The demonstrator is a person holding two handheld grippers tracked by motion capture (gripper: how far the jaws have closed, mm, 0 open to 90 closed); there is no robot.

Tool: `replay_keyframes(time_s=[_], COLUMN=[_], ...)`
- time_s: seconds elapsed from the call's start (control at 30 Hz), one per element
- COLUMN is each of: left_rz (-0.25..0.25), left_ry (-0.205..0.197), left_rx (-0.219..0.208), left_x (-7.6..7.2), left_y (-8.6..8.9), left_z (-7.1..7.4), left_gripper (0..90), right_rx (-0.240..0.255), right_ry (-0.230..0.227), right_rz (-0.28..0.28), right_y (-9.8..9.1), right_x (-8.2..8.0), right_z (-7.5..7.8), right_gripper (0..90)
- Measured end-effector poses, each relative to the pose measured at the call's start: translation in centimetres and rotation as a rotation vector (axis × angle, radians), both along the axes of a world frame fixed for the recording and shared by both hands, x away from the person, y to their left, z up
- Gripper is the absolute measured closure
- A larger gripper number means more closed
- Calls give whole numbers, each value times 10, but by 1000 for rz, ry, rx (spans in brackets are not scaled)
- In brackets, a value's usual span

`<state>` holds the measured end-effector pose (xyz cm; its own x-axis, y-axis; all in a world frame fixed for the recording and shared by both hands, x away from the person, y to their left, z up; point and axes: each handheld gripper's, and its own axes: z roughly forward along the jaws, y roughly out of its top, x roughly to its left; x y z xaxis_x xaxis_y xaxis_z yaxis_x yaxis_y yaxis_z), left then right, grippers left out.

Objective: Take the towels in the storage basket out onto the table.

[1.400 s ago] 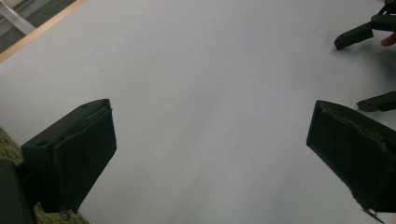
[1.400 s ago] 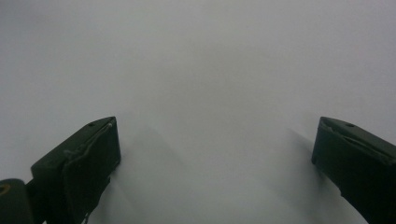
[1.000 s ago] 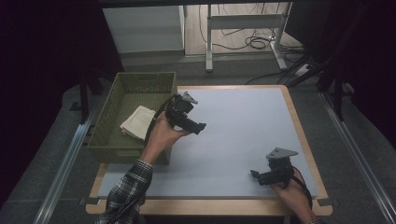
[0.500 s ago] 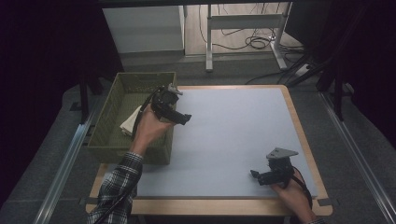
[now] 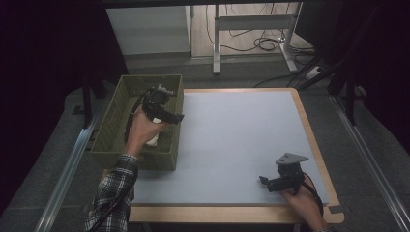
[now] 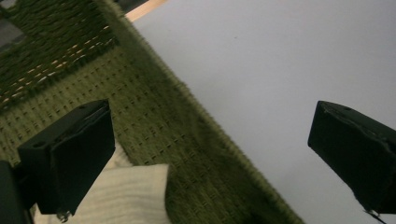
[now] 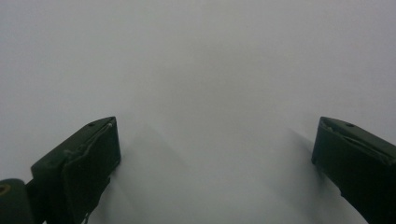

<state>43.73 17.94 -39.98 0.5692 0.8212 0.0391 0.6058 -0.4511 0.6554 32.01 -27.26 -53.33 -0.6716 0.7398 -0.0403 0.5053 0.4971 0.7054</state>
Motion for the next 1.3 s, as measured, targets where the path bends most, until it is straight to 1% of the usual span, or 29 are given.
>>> replay_keyframes(time_s=[0.03,0.07,0.1,0.13,0.2,0.23,0.37,0.4,0.43,0.47,0.6,0.67,0.7,0.73,0.77,0.8,0.83,0.87,0.9,0.93,0.97,1.0,1.03,1.1,1.13,1.17,1.2,1.23,1.3], left_rz=[17,17,33,33,56,79,116,116,133,133,159,168,179,179,183,191,196,196,206,206,218,218,231,242,242,251,250,243,243], left_ry=[0,0,5,5,14,23,51,51,70,70,104,126,150,150,164,195,213,213,241,241,279,279,312,343,343,364,374,401,427], left_rx=[6,6,10,10,14,11,22,22,23,23,39,56,68,68,79,99,104,104,129,129,144,144,161,161,161,173,179,192,198], left_x=[2,2,4,4,7,10,15,15,18,18,25,29,33,33,35,38,40,40,43,43,46,46,49,51,51,52,52,53,53], left_y=[6,6,13,13,21,29,43,43,49,49,58,61,64,64,64,66,68,68,70,70,74,74,77,80,80,81,80,80,80], left_z=[-2,-2,-5,-5,-8,-12,-23,-23,-29,-29,-43,-49,-56,-56,-59,-66,-69,-69,-76,-76,-83,-83,-89,-95,-95,-98,-99,-101,-104], left_gripper=[6,6,5,3,4,3,4,4,4,4,5,5,8,10,10,11,11,11,13,15,15,17,18,29,33,45,45,79,131], right_rx=[0,0,0,0,1,1,1,1,1,1,1,1,1,1,1,1,1,1,1,1,2,2,2,2,2,2,2,2,2], right_ry=[0,0,0,0,0,0,0,0,0,0,0,0,0,0,0,0,0,0,0,0,0,0,0,0,0,0,0,1,0], right_rz=[0,0,0,0,0,0,0,0,0,0,1,1,0,0,0,0,0,0,0,0,0,0,0,0,0,0,0,1,1], right_y=[0,0,0,0,0,0,0,0,0,0,0,0,0,0,0,0,0,0,0,0,0,0,0,0,0,0,0,0,0], right_x=[0,0,0,0,0,0,0,0,0,0,0,0,0,0,0,0,0,0,0,0,0,0,0,0,0,0,0,0,0], right_z=[0,0,0,0,0,0,0,0,0,0,0,0,0,0,0,0,0,0,0,0,0,0,0,0,0,0,0,0,0], right_gripper=[11,11,11,11,11,11,11,11,11,11,12,11,11,11,11,11,11,11,11,11,11,11,11,11,11,11,11,11,11])
